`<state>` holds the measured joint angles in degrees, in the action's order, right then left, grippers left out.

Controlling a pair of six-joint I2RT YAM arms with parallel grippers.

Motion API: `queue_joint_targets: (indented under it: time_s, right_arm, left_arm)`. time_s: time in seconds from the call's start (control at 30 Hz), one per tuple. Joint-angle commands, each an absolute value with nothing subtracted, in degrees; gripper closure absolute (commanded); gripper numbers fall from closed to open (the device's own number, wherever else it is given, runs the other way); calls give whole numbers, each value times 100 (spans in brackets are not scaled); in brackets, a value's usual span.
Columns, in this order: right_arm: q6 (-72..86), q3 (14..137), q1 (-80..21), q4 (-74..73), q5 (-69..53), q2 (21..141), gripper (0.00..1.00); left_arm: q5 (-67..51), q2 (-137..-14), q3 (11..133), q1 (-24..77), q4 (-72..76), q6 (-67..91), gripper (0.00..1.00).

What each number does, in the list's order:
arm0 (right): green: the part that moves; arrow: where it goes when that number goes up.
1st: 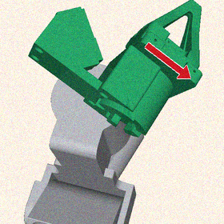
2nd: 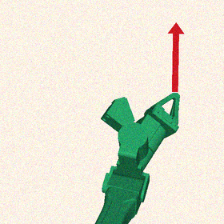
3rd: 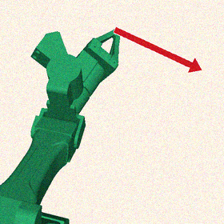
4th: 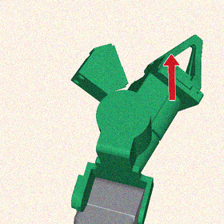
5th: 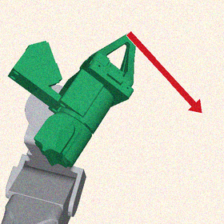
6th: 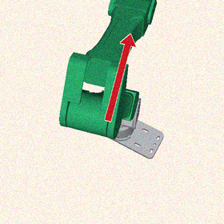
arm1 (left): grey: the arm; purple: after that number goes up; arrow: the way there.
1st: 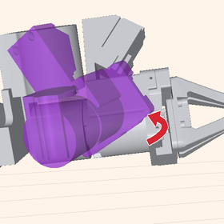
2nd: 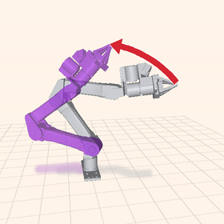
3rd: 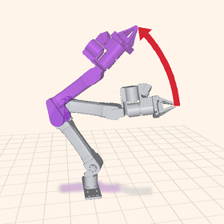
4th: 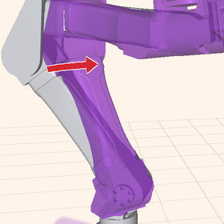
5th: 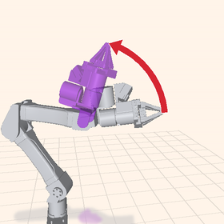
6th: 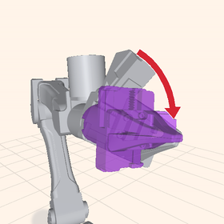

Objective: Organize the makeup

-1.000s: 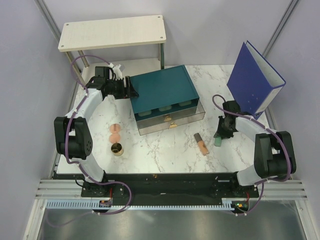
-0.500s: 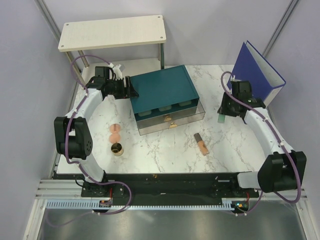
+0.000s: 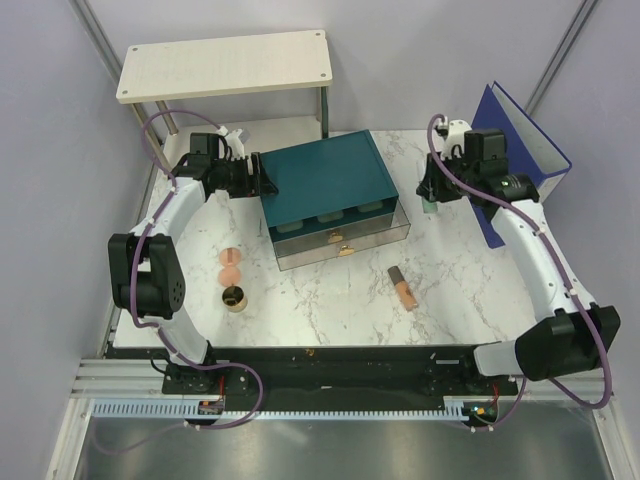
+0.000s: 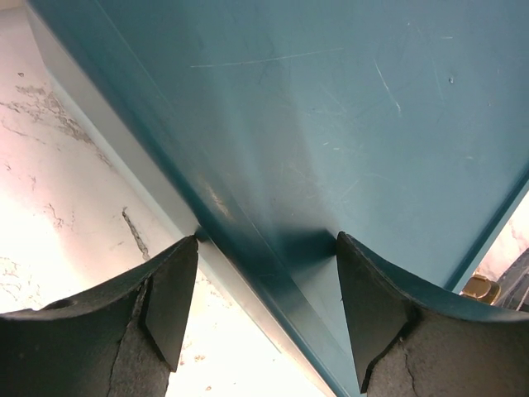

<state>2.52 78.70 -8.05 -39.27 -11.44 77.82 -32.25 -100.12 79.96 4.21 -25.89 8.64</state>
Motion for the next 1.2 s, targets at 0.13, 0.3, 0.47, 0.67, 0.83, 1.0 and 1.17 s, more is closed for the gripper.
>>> queue_joint_targets:
  time_s: [0.13, 0.3, 0.47, 0.67, 0.83, 1.0, 1.17]
  right_arm:
    - [-483, 8911, -1695, -3612, -1504, 8348, 100]
    - [-1422, 9114, -2785, -3630, -476, 8779, 100]
    - [-1897, 9685, -3575, -4051, 402, 9351, 100]
    - [-2759, 9852, -4533, -4289, 1379, 9914, 100]
    - [-2971, 9862, -4904, -4447, 1451, 10028, 100]
    - [-2936, 9616, -5097, -4517, 1283, 9967, 94]
    - [-2909, 9790, -5177, -4772, 1380, 10204, 78]
  left_arm:
    - [-3085, -10099, 7796, 457, -2892, 483, 26]
    - [-3120, -10055, 7752, 457, -2883, 431, 25]
    - [-3085, -10028, 7708, 457, -2892, 431, 25]
    - [-3076, -10037, 7690, 457, -2874, 466, 25]
    - [-3050, -10046, 7682, 448, -2883, 475, 25]
    - [-3076, -10081, 7682, 448, -2857, 501, 25]
    - [-3076, -10081, 7699, 457, -2848, 475, 25]
